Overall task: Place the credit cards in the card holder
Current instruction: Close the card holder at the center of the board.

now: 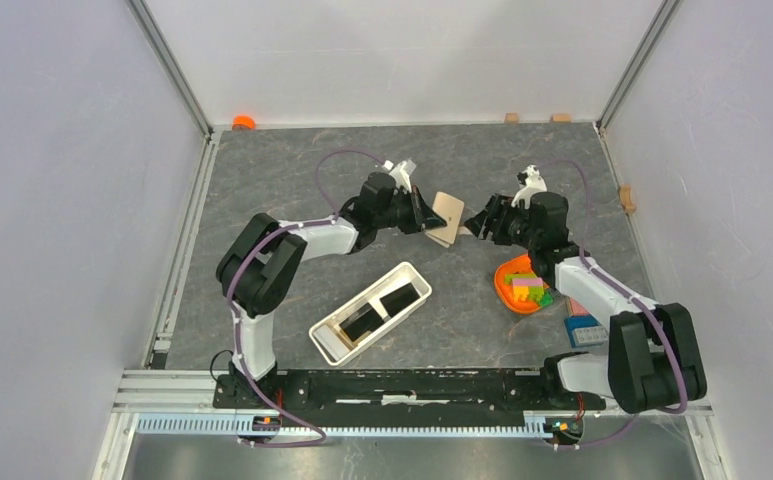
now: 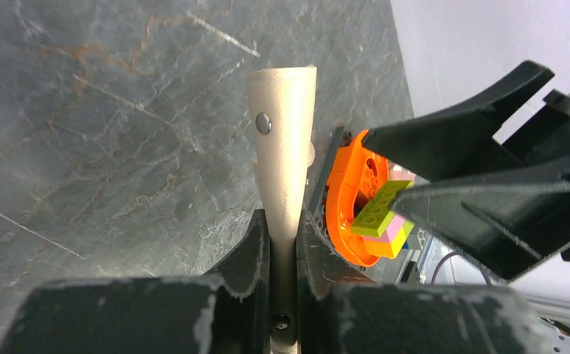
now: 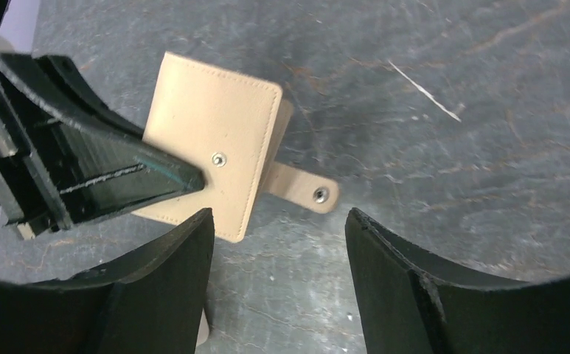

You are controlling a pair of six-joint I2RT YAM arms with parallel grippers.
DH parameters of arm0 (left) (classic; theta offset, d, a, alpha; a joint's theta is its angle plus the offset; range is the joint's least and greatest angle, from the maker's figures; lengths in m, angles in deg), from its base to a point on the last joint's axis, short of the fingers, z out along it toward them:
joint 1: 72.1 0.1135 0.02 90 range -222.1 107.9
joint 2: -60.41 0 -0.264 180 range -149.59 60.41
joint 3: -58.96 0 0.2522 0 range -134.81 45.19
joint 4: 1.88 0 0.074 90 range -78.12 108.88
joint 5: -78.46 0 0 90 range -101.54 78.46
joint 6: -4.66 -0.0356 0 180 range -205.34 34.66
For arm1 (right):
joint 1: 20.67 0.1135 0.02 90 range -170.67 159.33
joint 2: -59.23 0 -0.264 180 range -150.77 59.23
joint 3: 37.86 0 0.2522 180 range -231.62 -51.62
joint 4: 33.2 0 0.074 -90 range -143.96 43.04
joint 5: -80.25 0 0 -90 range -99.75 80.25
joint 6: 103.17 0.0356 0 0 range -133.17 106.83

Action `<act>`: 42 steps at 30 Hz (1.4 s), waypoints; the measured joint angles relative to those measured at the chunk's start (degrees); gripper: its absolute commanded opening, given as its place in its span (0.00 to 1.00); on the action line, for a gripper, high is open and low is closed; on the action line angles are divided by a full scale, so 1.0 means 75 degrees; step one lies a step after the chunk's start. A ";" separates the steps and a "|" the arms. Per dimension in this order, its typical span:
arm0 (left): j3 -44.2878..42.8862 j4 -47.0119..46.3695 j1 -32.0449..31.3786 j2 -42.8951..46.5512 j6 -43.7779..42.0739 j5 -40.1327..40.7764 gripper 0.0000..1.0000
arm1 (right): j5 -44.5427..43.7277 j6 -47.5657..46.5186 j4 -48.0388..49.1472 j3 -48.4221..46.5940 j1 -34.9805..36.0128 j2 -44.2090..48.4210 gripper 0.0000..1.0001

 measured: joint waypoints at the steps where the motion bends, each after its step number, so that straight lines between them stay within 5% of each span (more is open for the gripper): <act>1: -0.0029 -0.0009 -0.0076 -0.0119 0.0090 -0.0015 0.02 | 0.0119 0.0047 0.0003 0.0044 -0.0157 -0.0085 0.69; 19: -0.0006 0.0956 -0.0181 -0.0679 0.0376 0.0513 0.02 | 0.1346 -0.0277 0.0003 0.0373 -0.0740 -0.1632 0.48; 35: -0.0335 0.1725 -0.0329 -0.0679 0.0300 0.1072 0.02 | 0.1778 -0.0192 0.0542 0.0245 -0.0455 -0.1993 0.53; 42: -0.0527 0.2078 -0.0411 -0.0679 0.0146 0.1268 0.02 | 0.1236 -0.0195 0.0289 -0.0259 -0.0140 -0.1993 0.45</act>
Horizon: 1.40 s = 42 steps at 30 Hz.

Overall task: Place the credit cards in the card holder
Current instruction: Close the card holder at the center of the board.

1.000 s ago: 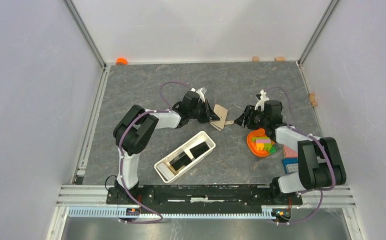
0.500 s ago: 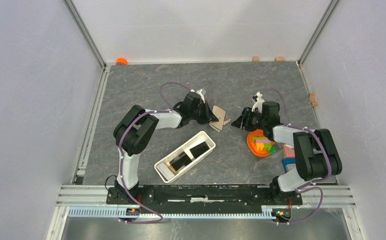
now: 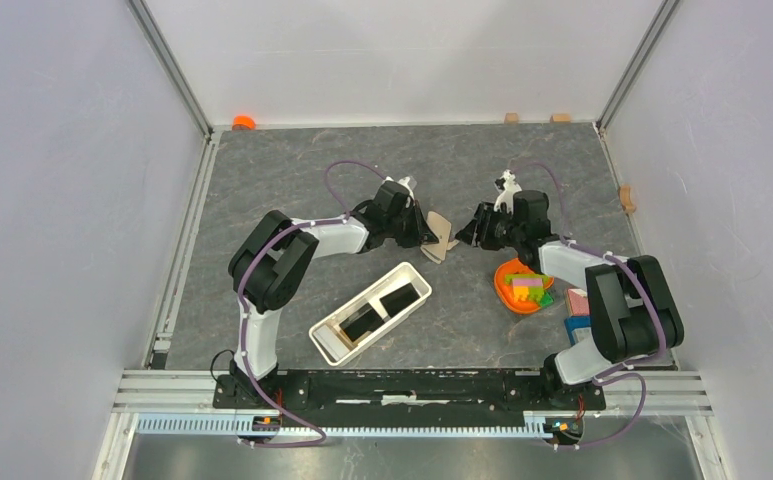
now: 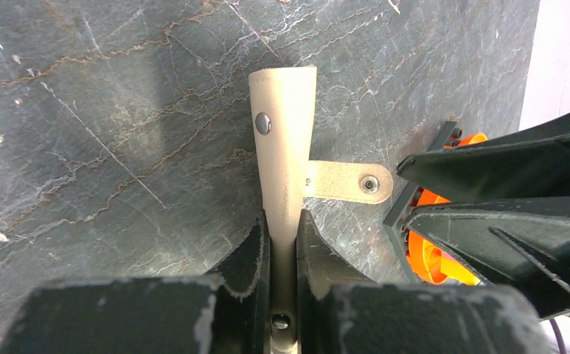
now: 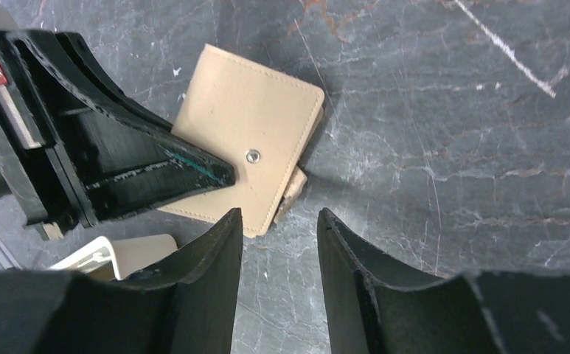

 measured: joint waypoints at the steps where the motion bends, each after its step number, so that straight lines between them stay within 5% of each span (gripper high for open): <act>1: -0.0012 0.0020 -0.0009 0.0000 -0.0003 0.0020 0.02 | -0.0117 -0.0006 -0.0064 -0.0105 0.0041 -0.0003 0.45; 19: -0.0105 0.0189 -0.0070 0.0000 -0.0096 0.0154 0.02 | -0.0941 -0.0160 -0.0868 -0.0723 0.0495 -0.0356 0.27; 27: -0.0128 0.0227 -0.0073 0.0000 -0.0111 0.0163 0.02 | -0.0959 -0.0160 -0.0938 -0.0746 0.0498 -0.0449 0.14; 31: -0.0146 0.0256 -0.0085 0.0000 -0.0114 0.0187 0.02 | -0.0933 -0.0152 -0.0938 -0.0766 0.0519 -0.0501 0.00; 42: -0.0195 0.0358 -0.0102 0.0000 -0.0137 0.0233 0.02 | -0.0562 -0.0017 -0.0431 -0.0790 0.0656 -0.0679 0.00</act>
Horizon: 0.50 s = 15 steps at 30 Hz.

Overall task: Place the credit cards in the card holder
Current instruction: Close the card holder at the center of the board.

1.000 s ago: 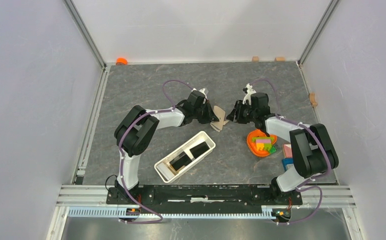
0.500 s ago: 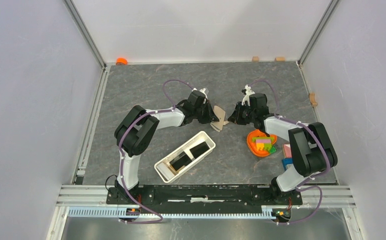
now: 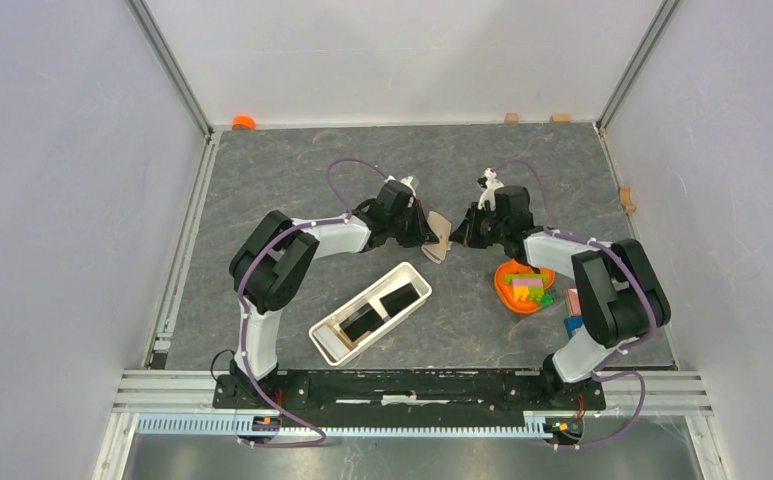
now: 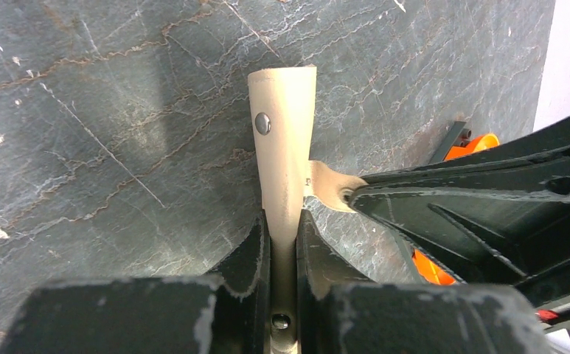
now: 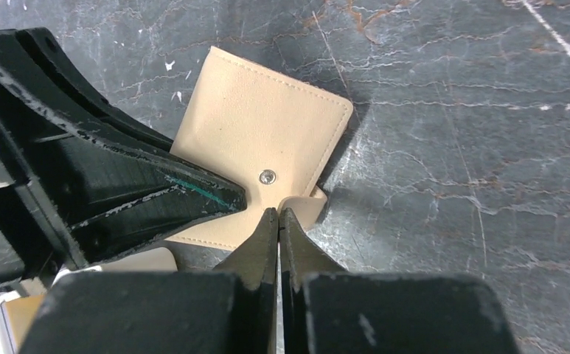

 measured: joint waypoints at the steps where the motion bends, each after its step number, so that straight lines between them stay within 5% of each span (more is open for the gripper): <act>1: -0.0003 0.0000 0.0000 0.0000 -0.0009 0.0003 0.02 | -0.0012 0.0000 0.0000 -0.0026 0.0038 -0.0061 0.00; 15: -0.0035 0.0047 -0.0006 0.0000 -0.0032 0.0017 0.02 | -0.0988 -0.0204 -0.0638 -0.0790 0.0627 -0.0539 0.00</act>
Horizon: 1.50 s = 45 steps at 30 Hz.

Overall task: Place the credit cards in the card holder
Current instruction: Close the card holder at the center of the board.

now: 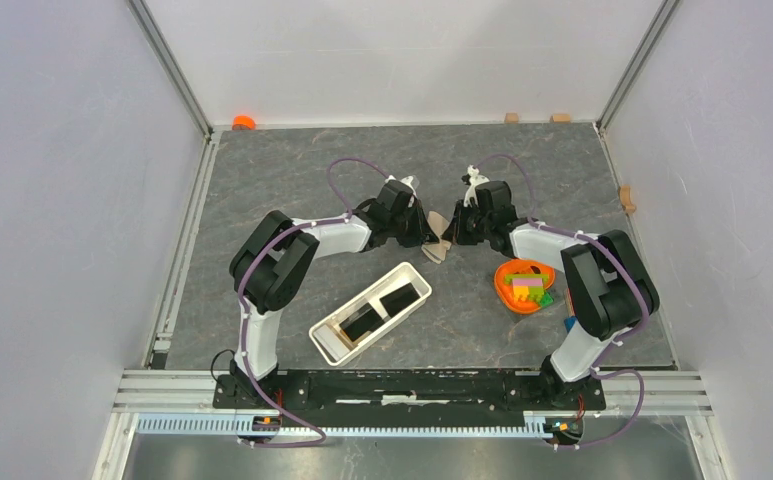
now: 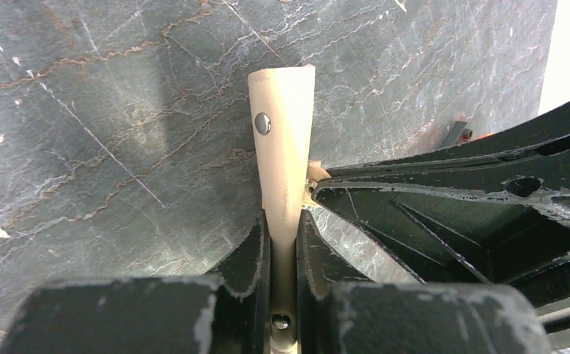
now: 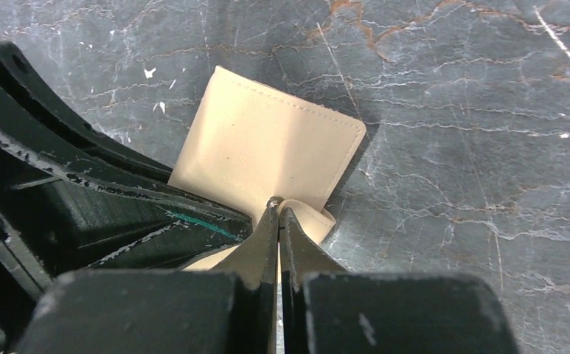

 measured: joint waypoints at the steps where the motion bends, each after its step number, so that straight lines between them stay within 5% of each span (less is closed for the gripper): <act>1: -0.0006 0.0012 -0.0006 0.0000 0.0000 0.0009 0.02 | -0.0102 -0.0017 -0.0085 -0.0029 0.0020 0.0000 0.00; 45: -0.0055 0.0093 -0.0012 -0.0032 0.0003 0.0023 0.02 | -0.0562 0.0230 0.0020 -0.0105 0.0262 -0.0076 0.00</act>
